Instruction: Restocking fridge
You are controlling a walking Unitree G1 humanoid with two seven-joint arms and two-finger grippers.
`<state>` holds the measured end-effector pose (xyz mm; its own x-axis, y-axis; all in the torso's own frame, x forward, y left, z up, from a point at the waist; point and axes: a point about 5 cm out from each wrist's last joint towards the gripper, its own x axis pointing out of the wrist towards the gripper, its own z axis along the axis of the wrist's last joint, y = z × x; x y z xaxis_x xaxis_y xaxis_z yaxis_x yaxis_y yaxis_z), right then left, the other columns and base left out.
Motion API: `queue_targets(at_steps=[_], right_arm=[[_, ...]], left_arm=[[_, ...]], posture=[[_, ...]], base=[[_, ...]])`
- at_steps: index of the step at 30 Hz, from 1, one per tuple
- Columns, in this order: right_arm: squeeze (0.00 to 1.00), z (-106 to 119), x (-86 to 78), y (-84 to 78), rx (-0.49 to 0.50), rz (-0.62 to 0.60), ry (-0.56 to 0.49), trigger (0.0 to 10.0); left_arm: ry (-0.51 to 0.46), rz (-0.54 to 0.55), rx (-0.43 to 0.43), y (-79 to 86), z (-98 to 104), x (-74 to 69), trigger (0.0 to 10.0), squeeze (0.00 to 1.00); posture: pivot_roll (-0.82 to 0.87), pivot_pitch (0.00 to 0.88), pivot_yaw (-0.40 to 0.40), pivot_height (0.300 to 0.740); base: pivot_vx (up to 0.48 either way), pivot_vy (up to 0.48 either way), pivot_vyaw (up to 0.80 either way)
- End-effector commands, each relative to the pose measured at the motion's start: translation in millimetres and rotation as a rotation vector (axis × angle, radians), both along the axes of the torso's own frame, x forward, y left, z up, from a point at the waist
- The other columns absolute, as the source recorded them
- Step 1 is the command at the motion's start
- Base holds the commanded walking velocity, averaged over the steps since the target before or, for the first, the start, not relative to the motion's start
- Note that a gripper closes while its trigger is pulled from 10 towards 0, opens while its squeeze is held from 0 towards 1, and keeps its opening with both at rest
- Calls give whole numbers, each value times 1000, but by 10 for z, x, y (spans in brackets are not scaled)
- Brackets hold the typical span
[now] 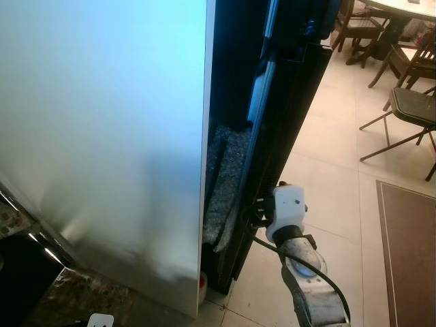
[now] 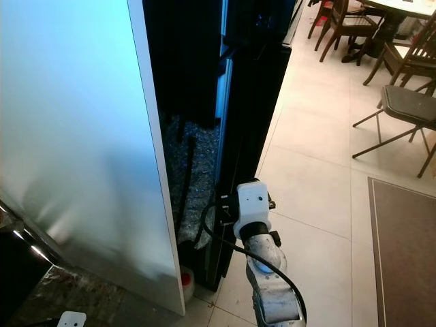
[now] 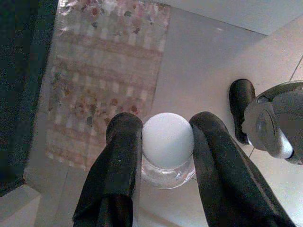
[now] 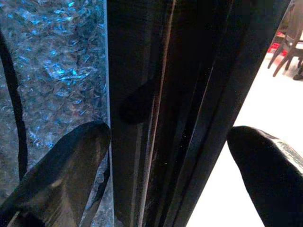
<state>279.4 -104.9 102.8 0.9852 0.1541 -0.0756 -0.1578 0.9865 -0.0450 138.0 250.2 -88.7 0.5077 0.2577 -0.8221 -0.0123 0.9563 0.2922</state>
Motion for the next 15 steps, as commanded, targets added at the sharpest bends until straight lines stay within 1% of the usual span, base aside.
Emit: queue_targets(at_steps=[1,3,8,15], right_arm=[[0,13,47,4,8,-15,8,10000],[0,16,87,-11,6,-32,6,10000],[0,33,127,-21,4,-48,1,10000],[0,64,184,57,25,-6,-8,10000]], left_arm=[[0,14,-7,-21,-10,-10,10000,0],[1,12,-8,-26,-11,-10,10000,0],[0,15,-10,-33,-14,-11,10000,0],[-2,22,-13,-42,-15,-6,10000,0]], posture=[[94,0,-52,740],[97,0,-52,740],[98,0,-54,740],[101,0,-60,740]], base=[[0,0,0],[0,0,0],[0,0,0],[0,0,0]])
